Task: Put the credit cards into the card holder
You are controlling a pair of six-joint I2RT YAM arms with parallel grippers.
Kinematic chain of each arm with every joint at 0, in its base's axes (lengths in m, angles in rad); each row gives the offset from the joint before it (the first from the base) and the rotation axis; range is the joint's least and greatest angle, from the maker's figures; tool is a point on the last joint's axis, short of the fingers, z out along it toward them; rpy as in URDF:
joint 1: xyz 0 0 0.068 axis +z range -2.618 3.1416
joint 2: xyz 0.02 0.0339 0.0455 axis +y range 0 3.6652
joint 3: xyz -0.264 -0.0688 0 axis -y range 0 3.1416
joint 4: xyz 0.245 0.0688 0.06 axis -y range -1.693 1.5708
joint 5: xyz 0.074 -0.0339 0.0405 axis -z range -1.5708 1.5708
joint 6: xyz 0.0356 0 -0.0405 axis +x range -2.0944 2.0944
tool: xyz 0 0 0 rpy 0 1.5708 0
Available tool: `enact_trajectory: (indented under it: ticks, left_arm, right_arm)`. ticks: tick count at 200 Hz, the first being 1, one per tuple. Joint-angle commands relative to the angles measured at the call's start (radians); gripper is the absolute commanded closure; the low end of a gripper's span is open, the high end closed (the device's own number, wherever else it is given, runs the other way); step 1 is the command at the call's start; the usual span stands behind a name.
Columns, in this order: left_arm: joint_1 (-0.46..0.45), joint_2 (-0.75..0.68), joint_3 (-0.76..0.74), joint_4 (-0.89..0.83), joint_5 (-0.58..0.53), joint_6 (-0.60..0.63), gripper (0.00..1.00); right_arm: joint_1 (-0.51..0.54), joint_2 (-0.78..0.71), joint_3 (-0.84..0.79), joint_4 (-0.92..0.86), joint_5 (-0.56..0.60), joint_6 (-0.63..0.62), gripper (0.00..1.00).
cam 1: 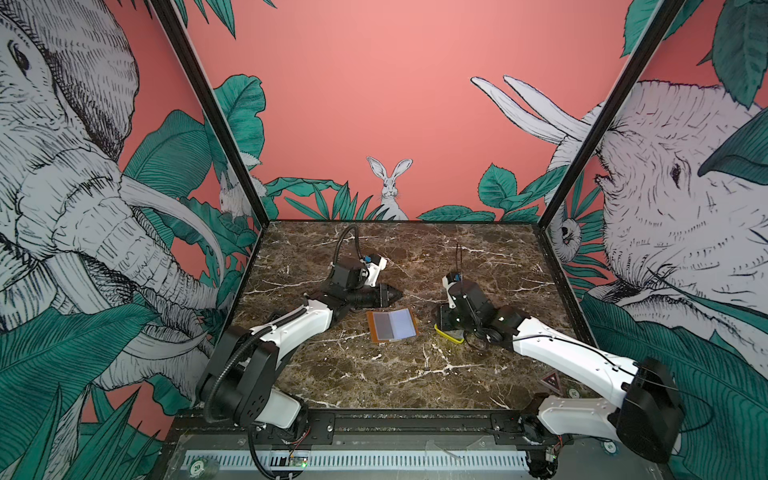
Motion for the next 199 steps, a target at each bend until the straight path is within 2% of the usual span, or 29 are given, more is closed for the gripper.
enact_trajectory:
  ticks: [1, 28, 80, 144, 199]
  left_arm:
    - [-0.037, 0.057, 0.047, 0.079, 0.013, -0.018, 0.73]
    - [-0.046, 0.108, 0.055, 0.139, 0.008, -0.044, 0.73]
    - [-0.064, 0.157, 0.070, 0.195, 0.008, -0.087, 0.72]
    - [-0.066, 0.176, 0.053, 0.262, -0.009, -0.126, 0.72]
    - [-0.078, 0.158, 0.075, 0.166, 0.001, -0.093, 0.72]
  right_arm:
    - [-0.068, -0.045, -0.028, -0.122, 0.093, 0.022, 0.60]
    - [-0.162, -0.082, -0.064, -0.201, 0.130, 0.036, 0.62]
    - [-0.299, -0.038, -0.112, -0.220, 0.096, 0.028, 0.64]
    - [-0.374, 0.124, -0.100, -0.099, -0.001, -0.041, 0.65]
    - [-0.404, 0.269, -0.026, 0.011, -0.092, -0.091, 0.66]
